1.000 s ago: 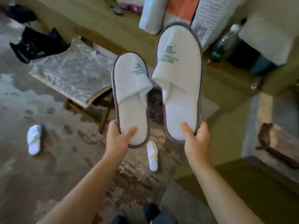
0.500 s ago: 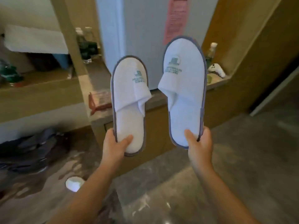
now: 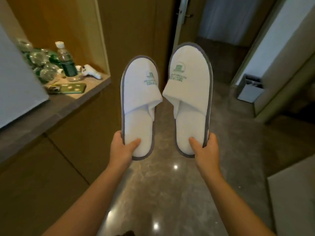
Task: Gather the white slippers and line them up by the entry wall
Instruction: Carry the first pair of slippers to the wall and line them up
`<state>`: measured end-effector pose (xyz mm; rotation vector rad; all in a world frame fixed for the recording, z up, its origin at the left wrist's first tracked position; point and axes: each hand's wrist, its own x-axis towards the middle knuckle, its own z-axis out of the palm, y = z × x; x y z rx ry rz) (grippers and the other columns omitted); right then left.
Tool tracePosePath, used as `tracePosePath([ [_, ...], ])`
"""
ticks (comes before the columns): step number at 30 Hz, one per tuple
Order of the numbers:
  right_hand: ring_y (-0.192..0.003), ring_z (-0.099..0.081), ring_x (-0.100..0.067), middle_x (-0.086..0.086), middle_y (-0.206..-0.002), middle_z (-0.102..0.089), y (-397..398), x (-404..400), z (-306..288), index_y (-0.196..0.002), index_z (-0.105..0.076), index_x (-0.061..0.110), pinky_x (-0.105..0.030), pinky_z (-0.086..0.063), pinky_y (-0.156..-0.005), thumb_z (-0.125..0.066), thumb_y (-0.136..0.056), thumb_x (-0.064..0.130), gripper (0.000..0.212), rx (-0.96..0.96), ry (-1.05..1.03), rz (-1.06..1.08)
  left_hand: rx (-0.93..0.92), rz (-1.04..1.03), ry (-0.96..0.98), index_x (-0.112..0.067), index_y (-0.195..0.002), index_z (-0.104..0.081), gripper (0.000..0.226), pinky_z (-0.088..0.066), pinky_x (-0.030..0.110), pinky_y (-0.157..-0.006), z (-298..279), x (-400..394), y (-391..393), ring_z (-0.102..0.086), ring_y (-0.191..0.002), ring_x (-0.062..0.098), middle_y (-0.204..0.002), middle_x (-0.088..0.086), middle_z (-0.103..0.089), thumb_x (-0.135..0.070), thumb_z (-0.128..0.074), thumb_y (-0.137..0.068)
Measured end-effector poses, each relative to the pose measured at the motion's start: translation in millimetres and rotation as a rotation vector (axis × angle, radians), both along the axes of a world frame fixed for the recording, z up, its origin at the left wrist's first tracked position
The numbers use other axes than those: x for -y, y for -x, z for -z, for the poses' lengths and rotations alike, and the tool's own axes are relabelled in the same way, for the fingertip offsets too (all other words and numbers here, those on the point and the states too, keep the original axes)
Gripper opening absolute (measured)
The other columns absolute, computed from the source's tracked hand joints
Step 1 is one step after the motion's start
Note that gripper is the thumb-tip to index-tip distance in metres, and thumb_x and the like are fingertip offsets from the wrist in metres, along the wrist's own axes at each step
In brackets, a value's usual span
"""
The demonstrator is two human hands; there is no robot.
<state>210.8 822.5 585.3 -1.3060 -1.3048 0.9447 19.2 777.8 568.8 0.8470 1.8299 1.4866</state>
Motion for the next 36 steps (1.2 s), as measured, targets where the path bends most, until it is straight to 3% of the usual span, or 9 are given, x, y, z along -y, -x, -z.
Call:
tracePosePath([
  [3,-0.071,-0.05,-0.006,0.011,-0.077,-0.049,-21,-48,8,-0.088,-0.043,0.014,-0.018,-0.042,-0.059,-0.06,-0.079,0.005,0.021,0.011,-0.02,0.085,0.013,0.1,0.005,-0.003,-0.113,-0.044,0.043,-0.04,0.021,-0.059,5,-62,-22,-0.05,-0.09,0.021,-0.102,0.006,-0.052,-0.008,-0.065,-0.075],
  [7,-0.072,-0.049,0.0,0.013,-0.079,-0.047,-26,-133,17,-0.09,-0.042,0.014,-0.008,-0.043,-0.056,-0.058,-0.08,0.004,0.021,0.025,-0.044,0.122,-0.005,0.134,0.0,0.001,-0.111,-0.045,0.041,-0.037,0.019,-0.057,14,-155,-27,-0.05,-0.09,0.021,-0.102,0.008,-0.052,-0.004,-0.064,-0.075],
  [14,-0.074,-0.049,-0.002,0.008,-0.081,-0.048,-5,-307,4,-0.093,-0.041,0.011,0.0,-0.041,-0.055,-0.057,-0.081,0.002,0.022,0.008,-0.034,0.082,0.026,0.088,-0.018,0.0,-0.11,-0.044,0.041,-0.046,0.04,-0.079,2,-333,-2,-0.053,-0.095,0.028,-0.106,0.014,-0.053,-0.002,-0.064,-0.074],
  [20,-0.077,-0.049,-0.006,0.004,-0.087,-0.049,13,-423,3,-0.097,-0.04,0.012,-0.003,-0.043,-0.053,-0.056,-0.082,0.004,0.024,-0.011,0.007,0.004,-0.068,0.066,0.004,0.001,-0.108,-0.044,0.036,-0.037,0.014,-0.054,-4,-433,11,-0.048,-0.085,0.018,-0.097,0.007,-0.049,-0.003,-0.062,-0.077],
  [24,-0.09,-0.049,-0.016,-0.004,-0.103,-0.048,29,-501,15,-0.112,-0.041,0.004,-0.011,-0.04,-0.058,-0.055,-0.083,0.006,0.033,0.045,0.048,-0.125,-0.065,-0.093,0.051,-0.001,-0.106,-0.045,0.035,-0.04,0.021,-0.057,15,-473,21,-0.049,-0.083,0.018,-0.096,0.006,-0.05,-0.005,-0.063,-0.076],
  [26,-0.092,-0.048,-0.016,-0.004,-0.105,-0.047,38,-541,27,-0.115,-0.04,0.003,-0.012,-0.042,-0.057,-0.056,-0.083,0.009,0.036,0.093,0.077,-0.219,-0.047,-0.213,0.086,0.001,-0.106,-0.044,0.036,-0.045,0.032,-0.065,29,-491,25,-0.051,-0.087,0.022,-0.097,0.009,-0.05,-0.005,-0.063,-0.076],
  [28,-0.094,-0.047,-0.017,-0.007,-0.108,-0.047,49,-580,41,-0.115,-0.039,0.002,-0.02,-0.044,-0.067,-0.056,-0.083,0.01,0.037,0.122,0.113,-0.346,0.004,-0.346,0.111,0.0,-0.107,-0.043,0.038,-0.049,0.042,-0.07,46,-507,25,-0.051,-0.089,0.026,-0.1,0.012,-0.051,-0.006,-0.063,-0.076],
  [32,-0.092,-0.048,-0.018,-0.004,-0.104,-0.047,69,-633,73,-0.114,-0.04,0.005,-0.013,-0.04,-0.057,-0.057,-0.083,0.013,0.037,0.204,0.21,-0.579,0.098,-0.599,0.184,-0.004,-0.106,-0.043,0.034,-0.04,0.025,-0.054,80,-523,9,-0.05,-0.084,0.021,-0.097,0.008,-0.051,-0.009,-0.06,-0.078],
  [36,-0.088,-0.051,-0.021,-0.007,-0.098,-0.048,81,-651,117,-0.098,-0.041,0.009,-0.011,-0.039,-0.051,-0.058,-0.081,0.012,0.024,0.298,0.256,-0.74,0.189,-0.731,0.237,-0.011,-0.096,-0.041,0.026,-0.038,0.025,-0.054,121,-525,-5,-0.049,-0.079,0.018,-0.081,-0.003,-0.049,-0.007,-0.06,-0.078],
])
